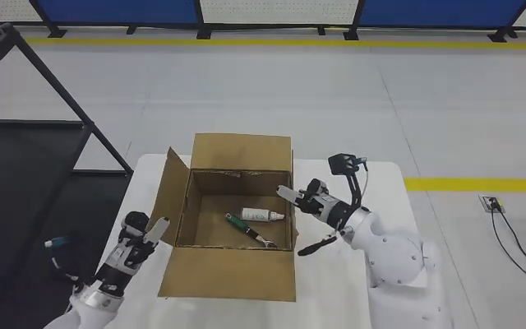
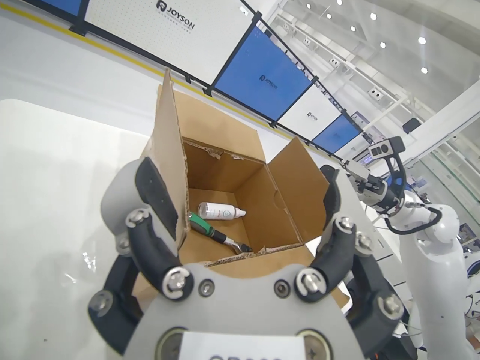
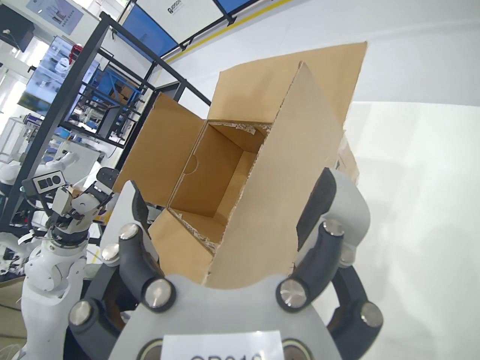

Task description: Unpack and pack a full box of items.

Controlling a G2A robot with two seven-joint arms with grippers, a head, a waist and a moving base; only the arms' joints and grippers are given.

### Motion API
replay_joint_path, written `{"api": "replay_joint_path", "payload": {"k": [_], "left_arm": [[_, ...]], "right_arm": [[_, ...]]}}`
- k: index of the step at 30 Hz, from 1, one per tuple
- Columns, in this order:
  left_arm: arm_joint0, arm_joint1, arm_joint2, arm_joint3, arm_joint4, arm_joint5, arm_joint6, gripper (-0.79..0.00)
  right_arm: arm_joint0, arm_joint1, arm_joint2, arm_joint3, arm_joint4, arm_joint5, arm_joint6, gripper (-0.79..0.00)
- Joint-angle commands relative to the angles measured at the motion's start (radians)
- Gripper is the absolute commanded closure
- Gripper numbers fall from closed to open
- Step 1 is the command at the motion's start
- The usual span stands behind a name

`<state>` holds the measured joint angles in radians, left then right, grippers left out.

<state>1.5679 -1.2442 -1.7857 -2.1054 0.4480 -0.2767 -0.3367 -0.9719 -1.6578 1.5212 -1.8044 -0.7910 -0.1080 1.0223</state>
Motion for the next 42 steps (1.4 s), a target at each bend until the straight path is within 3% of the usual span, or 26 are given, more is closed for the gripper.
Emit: {"api": "replay_joint_path", "payload": {"k": [1, 11, 23, 42], "left_arm": [[-0.001, 0.001, 0.017, -0.001, 0.009, 0.000, -0.007, -0.785], [-0.023, 0.004, 0.118, 0.017, 0.092, 0.018, -0.048, -0.785], [-0.064, 0.006, 0.205, 0.061, 0.157, 0.061, -0.065, -0.785], [-0.137, 0.014, 0.274, 0.149, 0.212, 0.090, -0.123, -0.785]], "right_arm": [[0.022, 0.005, 0.003, 0.048, 0.043, -0.026, 0.021, -0.785], [0.141, 0.018, -0.081, 0.238, 0.127, -0.105, -0.001, -0.785], [0.268, 0.017, -0.219, 0.493, 0.112, -0.097, -0.087, -0.785], [0.284, 0.044, -0.263, 0.554, 0.126, -0.139, -0.097, -0.785]]}}
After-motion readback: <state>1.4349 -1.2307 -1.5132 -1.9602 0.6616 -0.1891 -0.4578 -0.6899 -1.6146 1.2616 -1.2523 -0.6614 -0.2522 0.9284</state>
